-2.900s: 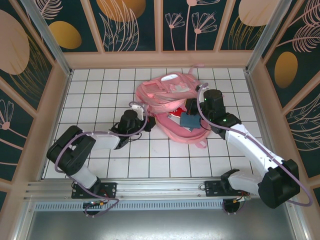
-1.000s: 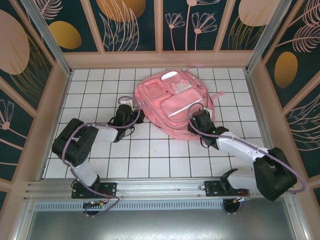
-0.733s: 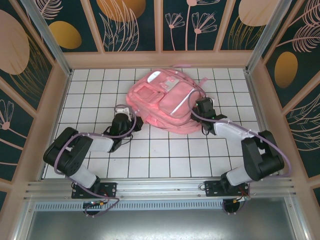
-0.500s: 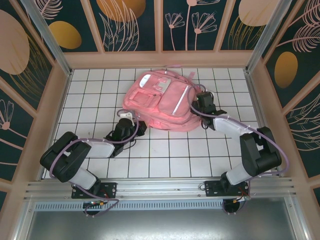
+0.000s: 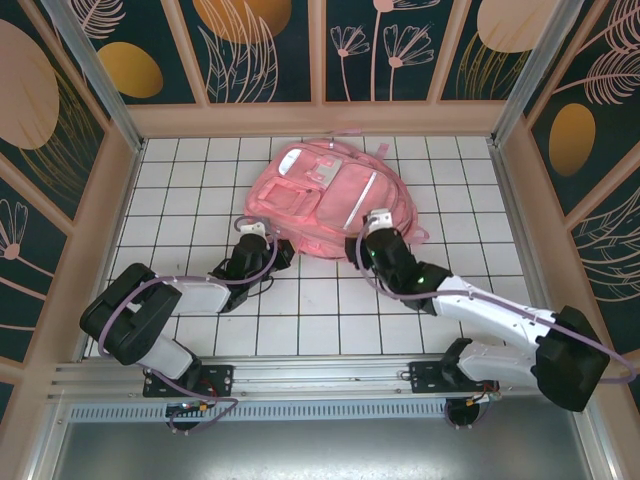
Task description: Pack the student bag
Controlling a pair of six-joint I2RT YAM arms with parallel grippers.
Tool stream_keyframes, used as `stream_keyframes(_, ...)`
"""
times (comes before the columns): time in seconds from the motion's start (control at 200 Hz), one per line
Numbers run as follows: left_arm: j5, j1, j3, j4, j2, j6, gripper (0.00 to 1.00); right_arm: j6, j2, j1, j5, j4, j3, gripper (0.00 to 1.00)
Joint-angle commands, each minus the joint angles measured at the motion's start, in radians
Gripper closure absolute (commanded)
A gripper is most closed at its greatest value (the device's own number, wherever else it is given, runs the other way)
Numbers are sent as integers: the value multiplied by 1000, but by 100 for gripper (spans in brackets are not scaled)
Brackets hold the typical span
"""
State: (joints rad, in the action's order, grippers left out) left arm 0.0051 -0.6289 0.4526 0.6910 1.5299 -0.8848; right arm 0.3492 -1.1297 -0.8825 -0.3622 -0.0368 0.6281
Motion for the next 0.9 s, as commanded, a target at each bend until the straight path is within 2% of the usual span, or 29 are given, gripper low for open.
stream_keyframes(0.0,0,-5,31,15,4,9,100,22,-23,-89,-7,-95,-62,61)
stream_keyframes(0.135,10,-5,40,12,7,10,100,-31,-163,-174,7,-235,-71,77)
stream_keyframes(0.22,14,-5,45,6,7,13,100,-88,-256,-203,45,-342,-74,80)
stream_keyframes(0.355,15,-6,49,-6,-4,20,100,-150,-383,-210,49,-469,-69,76)
stream_keyframes(0.515,17,-5,53,-19,-17,26,100,-171,-508,-177,105,-533,-27,72)
stream_keyframes(0.636,20,-4,53,-22,-22,23,100,-173,-561,-150,105,-560,-8,67)
stream_keyframes(0.896,39,-5,51,-8,-18,10,100,-223,-652,-111,67,-588,54,63)
